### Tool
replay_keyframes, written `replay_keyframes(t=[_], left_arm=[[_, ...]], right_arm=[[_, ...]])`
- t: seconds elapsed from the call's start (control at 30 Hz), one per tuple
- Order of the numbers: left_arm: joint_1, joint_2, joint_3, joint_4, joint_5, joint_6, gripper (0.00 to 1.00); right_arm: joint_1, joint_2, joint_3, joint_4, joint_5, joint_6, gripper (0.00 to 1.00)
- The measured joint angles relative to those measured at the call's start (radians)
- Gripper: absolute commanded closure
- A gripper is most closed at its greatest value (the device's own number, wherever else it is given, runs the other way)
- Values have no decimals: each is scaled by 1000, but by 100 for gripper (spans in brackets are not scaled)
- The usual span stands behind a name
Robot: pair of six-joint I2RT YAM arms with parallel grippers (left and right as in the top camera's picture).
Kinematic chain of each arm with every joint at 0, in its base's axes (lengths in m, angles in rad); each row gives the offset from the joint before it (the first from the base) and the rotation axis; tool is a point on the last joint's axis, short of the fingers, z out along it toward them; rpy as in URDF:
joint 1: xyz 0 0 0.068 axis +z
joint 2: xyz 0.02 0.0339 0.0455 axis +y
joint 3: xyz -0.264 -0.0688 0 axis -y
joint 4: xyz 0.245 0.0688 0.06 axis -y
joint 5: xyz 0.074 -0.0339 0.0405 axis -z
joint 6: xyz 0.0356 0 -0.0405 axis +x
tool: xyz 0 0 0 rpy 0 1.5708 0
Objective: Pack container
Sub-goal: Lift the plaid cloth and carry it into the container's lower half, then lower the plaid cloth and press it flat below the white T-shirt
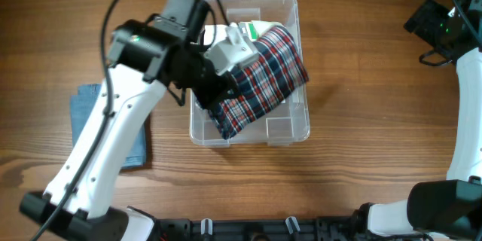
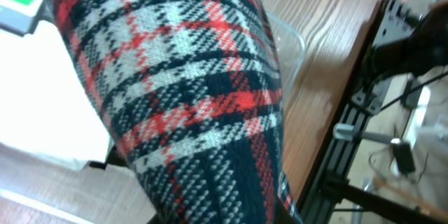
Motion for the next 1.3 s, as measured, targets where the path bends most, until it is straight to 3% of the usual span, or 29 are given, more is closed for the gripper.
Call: replay_keyframes(t=[0.63, 0.7, 0.77, 0.8, 0.87, 0.93, 1.3], left_arm=[[-5, 279, 0, -79, -60, 153, 92], [-5, 296, 0, -77, -63, 160, 81], [-5, 313, 0, -74, -65, 166, 37], [-5, 318, 0, -72, -67, 175, 22], [-5, 324, 0, -60, -66, 179, 4], [-5, 324, 0, -44, -66, 179, 0], [-5, 324, 0, 85, -66, 153, 0]], right_arm=[[0, 0, 0, 0, 0, 0, 0], [0, 0, 0, 0, 0, 0, 0], [0, 0, 0, 0, 0, 0, 0], [0, 0, 0, 0, 0, 0, 0], [0, 0, 0, 0, 0, 0, 0], [0, 0, 0, 0, 0, 0, 0], [0, 0, 0, 0, 0, 0, 0]])
